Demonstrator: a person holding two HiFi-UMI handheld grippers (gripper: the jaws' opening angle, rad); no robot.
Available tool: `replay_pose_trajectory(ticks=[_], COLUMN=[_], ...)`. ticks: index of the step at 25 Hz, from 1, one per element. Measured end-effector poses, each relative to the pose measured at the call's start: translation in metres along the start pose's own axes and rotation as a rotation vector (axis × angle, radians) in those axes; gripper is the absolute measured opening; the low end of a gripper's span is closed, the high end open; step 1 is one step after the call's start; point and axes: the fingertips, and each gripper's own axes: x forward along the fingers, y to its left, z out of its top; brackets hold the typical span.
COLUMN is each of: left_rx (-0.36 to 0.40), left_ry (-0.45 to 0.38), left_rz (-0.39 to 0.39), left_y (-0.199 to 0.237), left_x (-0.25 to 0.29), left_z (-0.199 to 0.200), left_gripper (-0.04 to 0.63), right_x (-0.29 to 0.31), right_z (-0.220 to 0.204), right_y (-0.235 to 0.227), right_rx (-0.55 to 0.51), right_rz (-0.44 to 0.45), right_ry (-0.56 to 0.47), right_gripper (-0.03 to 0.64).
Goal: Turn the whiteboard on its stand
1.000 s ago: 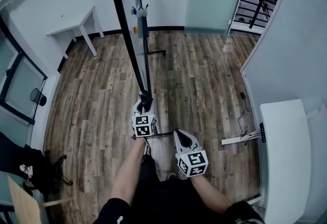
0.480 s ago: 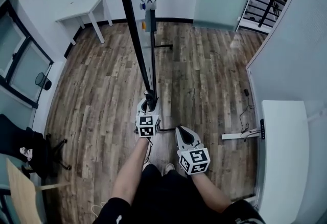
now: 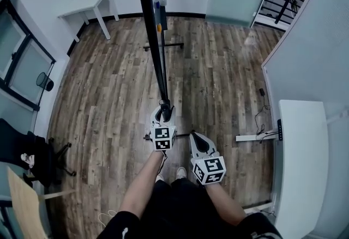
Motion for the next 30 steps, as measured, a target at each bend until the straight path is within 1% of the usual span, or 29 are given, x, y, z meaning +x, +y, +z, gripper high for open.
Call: replay_pose_trajectory(ticks=[9, 19, 26, 30], left_rx=[0.003, 0.006, 0.005, 0.014], left_ry=[0.011, 0.009, -0.004, -0.002], left_rz=[-0.003, -0.008, -0.007, -0.020], left_y=[-0.014, -0.022, -0.027, -0.028], left_x=[-0.016, -0.032, -0.040, -0.041], left_z=[-0.007, -0.011, -0.012, -0.014], left_gripper=[0.187, 0.187, 0.187, 0.189], right_x=[-0.014, -0.028, -0.038, -0.039], right_z=[-0.008, -0.011, -0.013, -0.015], right_y=[0.007, 0.001, -0.004, -0.003], right_rx=[0.002, 0.012, 0.013, 0.011], right_rz=[-0.040, -0.088, -0.106, -0.103], right_ry=[0.013, 0.010, 0.004, 0.008], right_gripper=[0.012, 0.012, 0.012, 0.012])
